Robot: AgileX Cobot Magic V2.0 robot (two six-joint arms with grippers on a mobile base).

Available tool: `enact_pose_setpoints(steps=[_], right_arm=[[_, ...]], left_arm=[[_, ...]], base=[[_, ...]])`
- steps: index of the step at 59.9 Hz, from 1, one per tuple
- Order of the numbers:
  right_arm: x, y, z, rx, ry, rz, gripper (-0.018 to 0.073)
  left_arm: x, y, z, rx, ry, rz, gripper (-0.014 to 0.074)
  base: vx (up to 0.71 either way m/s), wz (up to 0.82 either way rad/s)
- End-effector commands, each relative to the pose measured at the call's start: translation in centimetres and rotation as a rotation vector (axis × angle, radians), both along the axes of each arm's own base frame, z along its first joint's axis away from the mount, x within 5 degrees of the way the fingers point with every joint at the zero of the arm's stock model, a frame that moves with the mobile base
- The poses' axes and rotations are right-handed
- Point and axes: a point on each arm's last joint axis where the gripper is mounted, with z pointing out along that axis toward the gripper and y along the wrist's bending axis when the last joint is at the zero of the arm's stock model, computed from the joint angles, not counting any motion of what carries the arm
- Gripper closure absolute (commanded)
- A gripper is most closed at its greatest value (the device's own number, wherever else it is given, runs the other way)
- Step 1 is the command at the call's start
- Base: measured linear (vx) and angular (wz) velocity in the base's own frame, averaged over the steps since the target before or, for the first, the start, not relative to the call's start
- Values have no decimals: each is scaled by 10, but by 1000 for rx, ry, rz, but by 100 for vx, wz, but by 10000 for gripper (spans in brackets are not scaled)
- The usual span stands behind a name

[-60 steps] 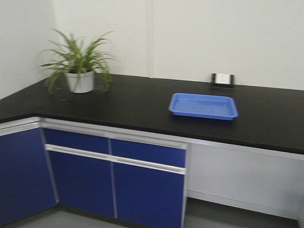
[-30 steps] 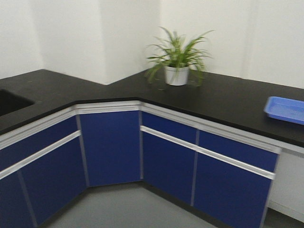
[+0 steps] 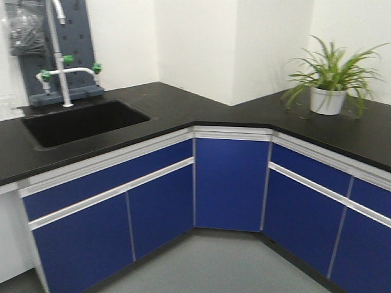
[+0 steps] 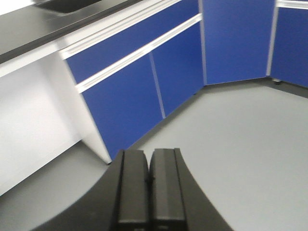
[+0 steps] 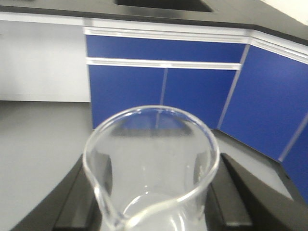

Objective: Move beaker to silver tray on left bench
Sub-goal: 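Drive the base to the other bench, holding the beaker in the right gripper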

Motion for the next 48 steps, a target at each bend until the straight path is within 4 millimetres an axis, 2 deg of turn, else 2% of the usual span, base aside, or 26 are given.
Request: enact_pose_setpoints(steps=[1,29,48], right_arm=[[2,4,16,47,-89,26,571],[2,4,16,47,-89,26,571],[2,4,16,47,-89,26,571]], left_arm=[[2,-1,1,-7,-68,-12,595],[2,-1,1,-7,-68,-12,595],[2,-1,1,-7,-68,-12,595]], base=[[0,38],[6,38],[14,52]])
